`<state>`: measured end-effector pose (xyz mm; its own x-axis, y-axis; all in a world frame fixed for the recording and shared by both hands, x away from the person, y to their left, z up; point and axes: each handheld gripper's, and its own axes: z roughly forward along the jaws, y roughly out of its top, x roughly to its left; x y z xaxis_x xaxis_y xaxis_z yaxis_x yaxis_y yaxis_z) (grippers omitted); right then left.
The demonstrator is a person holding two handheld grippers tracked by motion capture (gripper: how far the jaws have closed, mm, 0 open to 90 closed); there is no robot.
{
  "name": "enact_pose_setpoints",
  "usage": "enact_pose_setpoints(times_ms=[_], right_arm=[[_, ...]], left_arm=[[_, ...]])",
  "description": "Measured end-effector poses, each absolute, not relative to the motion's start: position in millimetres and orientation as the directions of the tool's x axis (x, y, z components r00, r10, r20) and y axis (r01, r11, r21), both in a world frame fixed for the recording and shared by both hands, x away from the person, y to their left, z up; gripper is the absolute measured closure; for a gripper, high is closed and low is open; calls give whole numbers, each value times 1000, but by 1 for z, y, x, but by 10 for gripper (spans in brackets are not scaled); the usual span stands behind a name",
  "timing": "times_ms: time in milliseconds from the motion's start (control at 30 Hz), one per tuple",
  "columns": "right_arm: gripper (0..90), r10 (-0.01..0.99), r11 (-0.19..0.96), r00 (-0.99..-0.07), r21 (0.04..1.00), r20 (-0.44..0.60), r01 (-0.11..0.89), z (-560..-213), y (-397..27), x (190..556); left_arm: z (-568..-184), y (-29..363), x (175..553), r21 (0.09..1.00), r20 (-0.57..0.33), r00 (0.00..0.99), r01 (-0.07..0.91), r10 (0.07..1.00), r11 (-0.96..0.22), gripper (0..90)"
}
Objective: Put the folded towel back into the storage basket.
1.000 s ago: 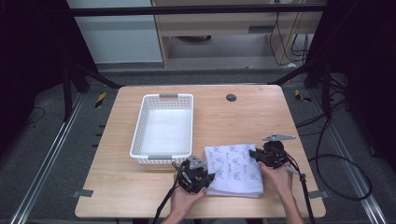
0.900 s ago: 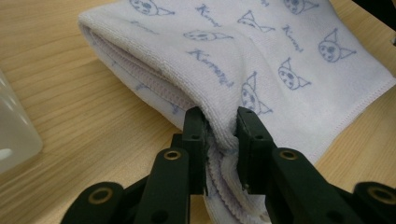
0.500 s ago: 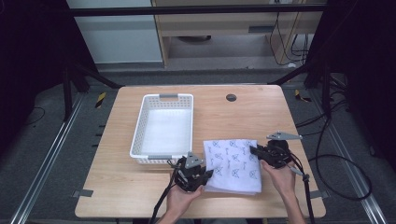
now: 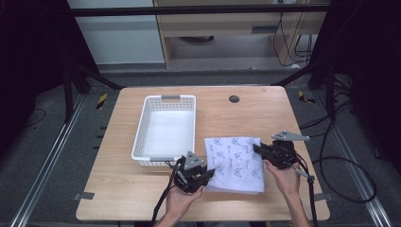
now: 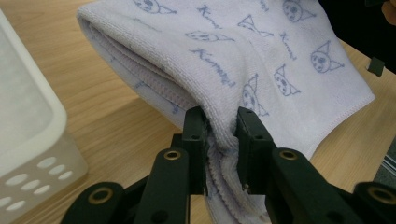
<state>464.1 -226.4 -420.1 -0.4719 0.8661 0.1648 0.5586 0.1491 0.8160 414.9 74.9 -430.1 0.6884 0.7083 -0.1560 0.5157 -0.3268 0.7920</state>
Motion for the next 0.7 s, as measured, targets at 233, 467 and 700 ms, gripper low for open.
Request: enact_pose_setpoints(times_ms=[233,467,700], right_arm=[[771,865,147,-478,836,151,529,-406,-223,462],[772,861,143,-489,855,141,499,-394,-217,463],[773,856,146,-501,869,129,473,-383,-207,462]], left_arm=[[-419,78,414,809,-139,691,492,710,-320,748],[-409,86,413,825,-135,687,478,714,-304,748],[-400,98,413,836,-132,677,469,724,-286,748]])
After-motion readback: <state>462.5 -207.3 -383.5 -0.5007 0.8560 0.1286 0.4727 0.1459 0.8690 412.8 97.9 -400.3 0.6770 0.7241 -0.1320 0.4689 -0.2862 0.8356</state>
